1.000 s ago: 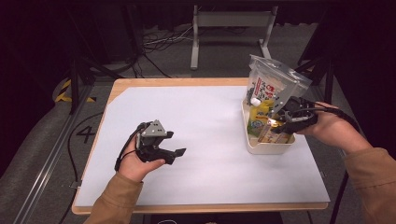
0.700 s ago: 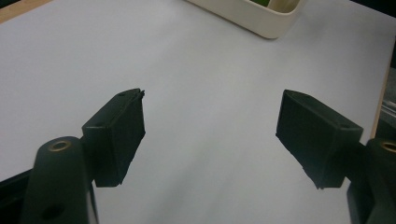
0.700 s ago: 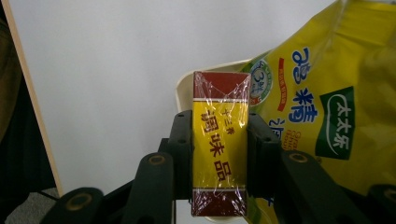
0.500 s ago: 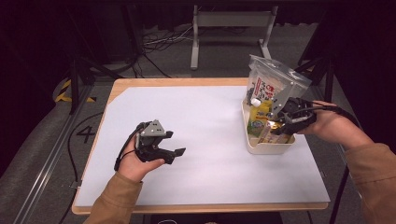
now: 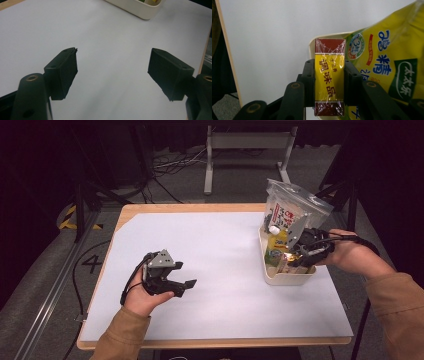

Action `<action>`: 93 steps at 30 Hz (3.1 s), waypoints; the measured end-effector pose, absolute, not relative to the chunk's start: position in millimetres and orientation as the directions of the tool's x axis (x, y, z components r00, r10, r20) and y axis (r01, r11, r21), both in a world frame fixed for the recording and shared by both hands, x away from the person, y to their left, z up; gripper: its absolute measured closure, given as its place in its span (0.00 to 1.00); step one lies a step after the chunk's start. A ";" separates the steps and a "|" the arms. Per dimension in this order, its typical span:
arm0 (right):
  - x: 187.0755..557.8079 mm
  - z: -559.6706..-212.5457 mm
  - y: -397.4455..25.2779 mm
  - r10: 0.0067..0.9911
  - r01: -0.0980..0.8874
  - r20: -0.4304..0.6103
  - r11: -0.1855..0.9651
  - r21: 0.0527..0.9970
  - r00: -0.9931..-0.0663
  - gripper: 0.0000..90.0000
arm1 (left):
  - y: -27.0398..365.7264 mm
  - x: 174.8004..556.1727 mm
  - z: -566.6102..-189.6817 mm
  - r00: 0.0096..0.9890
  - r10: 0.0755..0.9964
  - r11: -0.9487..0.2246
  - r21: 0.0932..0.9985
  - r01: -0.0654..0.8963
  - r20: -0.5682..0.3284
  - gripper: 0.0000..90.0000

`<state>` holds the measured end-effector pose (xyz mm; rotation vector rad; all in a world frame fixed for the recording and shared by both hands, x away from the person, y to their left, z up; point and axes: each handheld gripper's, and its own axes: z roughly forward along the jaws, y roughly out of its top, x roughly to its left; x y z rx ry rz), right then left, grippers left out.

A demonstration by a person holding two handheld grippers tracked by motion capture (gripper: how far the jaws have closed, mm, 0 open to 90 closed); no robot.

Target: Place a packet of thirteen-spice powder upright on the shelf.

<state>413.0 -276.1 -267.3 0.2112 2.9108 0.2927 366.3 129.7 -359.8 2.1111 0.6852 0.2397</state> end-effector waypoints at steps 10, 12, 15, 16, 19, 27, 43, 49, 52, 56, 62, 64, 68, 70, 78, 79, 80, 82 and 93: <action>412.6 -279.9 -279.0 0.185 0.136 -0.193 0.961 0.239 -0.964 0.75 | 129.7 366.4 -360.7 0.827 0.557 -0.462 0.797 0.390 -0.081 0.27; 412.3 -282.8 -278.7 0.202 0.156 -0.185 0.959 0.237 -0.962 0.75 | 129.0 366.6 -360.9 0.828 0.554 -0.463 0.796 0.389 -0.082 0.27; 413.4 -286.8 -279.0 0.222 0.175 -0.182 0.954 0.243 -0.958 0.74 | 128.5 367.0 -360.9 0.831 0.550 -0.467 0.796 0.385 -0.079 0.27; 413.3 -288.8 -279.0 0.224 0.177 -0.180 0.954 0.243 -0.958 0.74 | 128.3 367.0 -360.9 0.831 0.550 -0.467 0.795 0.386 -0.080 0.27; 413.1 -296.1 -278.2 0.215 0.171 -0.182 0.958 0.231 -0.959 0.73 | 128.2 367.5 -361.1 0.831 0.550 -0.468 0.795 0.387 -0.081 0.27; 414.7 -305.8 -279.5 0.233 0.189 -0.174 0.953 0.237 -0.957 0.71 | 126.6 367.5 -361.8 0.832 0.548 -0.469 0.794 0.388 -0.083 0.27; 411.2 -301.1 -283.3 0.308 0.254 -0.157 0.923 0.290 -0.938 0.46 | 130.2 365.9 -362.7 0.830 0.551 -0.463 0.794 0.394 -0.090 0.27; 399.6 -288.6 -285.0 0.339 0.244 -0.194 0.886 0.395 -0.920 0.40 | 134.4 362.9 -362.9 0.825 0.557 -0.452 0.800 0.395 -0.092 0.27; 389.0 -281.0 -287.5 0.356 0.222 -0.220 0.855 0.468 -0.908 0.37 | 139.3 358.7 -362.1 0.821 0.563 -0.443 0.806 0.392 -0.090 0.26; 372.9 -273.1 -292.9 0.400 0.217 -0.232 0.803 0.555 -0.887 0.34 | 148.0 351.9 -362.6 0.812 0.576 -0.427 0.815 0.392 -0.089 0.26; 351.3 -265.7 -305.5 0.471 0.216 -0.229 0.714 0.665 -0.852 0.29 | 160.1 345.1 -363.2 0.796 0.599 -0.405 0.823 0.398 -0.090 0.26; 344.9 -265.4 -311.8 0.495 0.224 -0.212 0.680 0.698 -0.842 0.25 | 164.4 343.4 -363.3 0.792 0.605 -0.401 0.826 0.396 -0.085 0.26; 334.4 -269.0 -322.3 0.516 0.223 -0.208 0.650 0.726 -0.831 0.22 | 173.2 340.2 -364.8 0.779 0.620 -0.387 0.830 0.402 -0.088 0.26; 330.3 -272.2 -327.9 0.543 0.239 -0.204 0.635 0.735 -0.815 0.19 | 177.2 339.2 -365.6 0.771 0.630 -0.379 0.833 0.403 -0.086 0.26; 321.9 -285.5 -352.4 0.632 0.331 -0.143 0.569 0.753 -0.762 0.13 | 187.1 335.3 -369.3 0.761 0.642 -0.362 0.838 0.409 -0.094 0.26; 321.0 -287.5 -356.4 0.645 0.341 -0.137 0.557 0.757 -0.751 0.12 | 188.2 334.7 -369.9 0.760 0.643 -0.359 0.837 0.412 -0.098 0.25; 320.1 -289.4 -359.2 0.655 0.348 -0.132 0.549 0.760 -0.744 0.11 | 189.5 334.1 -370.8 0.757 0.646 -0.351 0.840 0.414 -0.103 0.25; 319.0 -295.0 -364.5 0.672 0.365 -0.120 0.533 0.763 -0.731 0.10 | 192.9 332.9 -371.8 0.751 0.652 -0.343 0.842 0.416 -0.106 0.25; 320.4 -332.6 -376.7 0.734 0.414 -0.096 0.480 0.773 -0.672 0.03 | 206.6 327.9 -379.2 0.734 0.667 -0.293 0.861 0.415 -0.126 0.24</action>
